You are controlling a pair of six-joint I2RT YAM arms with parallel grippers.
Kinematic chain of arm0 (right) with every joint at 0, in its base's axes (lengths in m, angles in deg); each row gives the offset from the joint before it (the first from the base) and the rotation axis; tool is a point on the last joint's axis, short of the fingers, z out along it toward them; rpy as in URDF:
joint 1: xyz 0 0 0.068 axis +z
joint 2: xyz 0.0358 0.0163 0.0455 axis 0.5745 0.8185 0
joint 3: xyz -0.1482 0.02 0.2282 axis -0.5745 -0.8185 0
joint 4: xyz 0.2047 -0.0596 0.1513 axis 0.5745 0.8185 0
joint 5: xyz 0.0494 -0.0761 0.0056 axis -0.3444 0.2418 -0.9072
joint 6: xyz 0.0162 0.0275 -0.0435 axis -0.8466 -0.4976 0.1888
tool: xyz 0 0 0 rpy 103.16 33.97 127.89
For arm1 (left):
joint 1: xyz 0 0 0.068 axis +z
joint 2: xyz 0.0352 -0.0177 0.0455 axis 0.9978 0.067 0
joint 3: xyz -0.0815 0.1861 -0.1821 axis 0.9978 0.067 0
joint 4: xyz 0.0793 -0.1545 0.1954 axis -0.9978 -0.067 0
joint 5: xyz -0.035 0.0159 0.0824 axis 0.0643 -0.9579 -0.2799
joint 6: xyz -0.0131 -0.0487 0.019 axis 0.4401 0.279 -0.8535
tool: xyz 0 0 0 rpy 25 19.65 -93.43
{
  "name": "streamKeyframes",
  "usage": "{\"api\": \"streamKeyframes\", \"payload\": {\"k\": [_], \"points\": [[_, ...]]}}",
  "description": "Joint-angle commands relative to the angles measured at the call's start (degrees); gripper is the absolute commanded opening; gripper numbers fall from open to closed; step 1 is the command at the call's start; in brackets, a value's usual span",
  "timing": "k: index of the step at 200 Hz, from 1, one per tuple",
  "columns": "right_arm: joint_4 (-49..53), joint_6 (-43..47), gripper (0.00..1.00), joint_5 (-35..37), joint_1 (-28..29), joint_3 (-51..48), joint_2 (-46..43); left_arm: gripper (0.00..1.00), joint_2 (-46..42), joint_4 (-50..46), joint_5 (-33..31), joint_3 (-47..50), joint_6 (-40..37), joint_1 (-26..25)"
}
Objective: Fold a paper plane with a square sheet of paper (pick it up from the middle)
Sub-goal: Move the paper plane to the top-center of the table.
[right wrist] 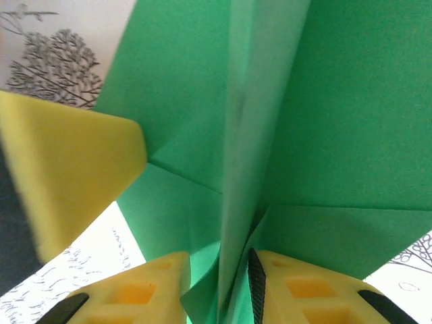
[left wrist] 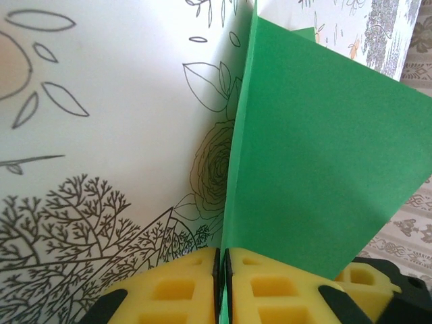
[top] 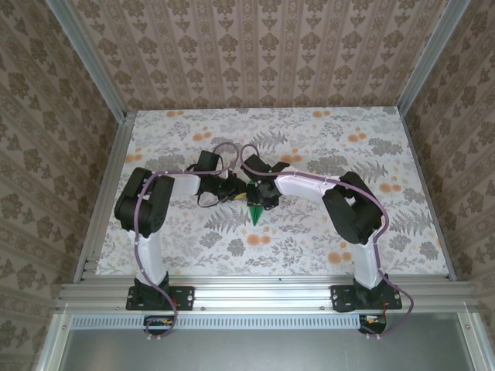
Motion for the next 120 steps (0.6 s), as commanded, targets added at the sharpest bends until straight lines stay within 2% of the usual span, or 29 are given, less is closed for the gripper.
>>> {"api": "streamKeyframes", "payload": {"k": [1, 32, 64, 87, 96, 120], "points": [[3.27, -1.18, 0.32, 2.18, 0.76, 2.27, 1.49, 0.14, 0.38, 0.88, 1.52, 0.84, 0.73, -0.20], [4.57, -1.65, 0.32, 3.68, 1.08, 2.89, 1.92, 0.14, 0.30, 0.91, 1.24, 0.95, 1.03, -0.16], [5.48, -2.50, 0.17, 5.43, 1.10, 2.63, 1.29, 0.14, -0.32, 1.32, 0.48, 1.53, 1.43, -0.01], [6.02, -2.75, 0.13, 5.76, 1.49, 3.31, 2.05, 0.14, -0.23, 1.62, 0.77, 1.64, 1.61, -0.05], [6.38, -2.83, 0.15, 6.07, 1.65, 3.79, 2.35, 0.14, -0.32, 1.84, 0.75, 1.73, 1.62, 0.10], [6.97, -2.81, 0.31, 6.63, 1.95, 4.73, 2.97, 0.14, -0.50, 1.89, 0.86, 1.81, 1.74, 0.10]]}}
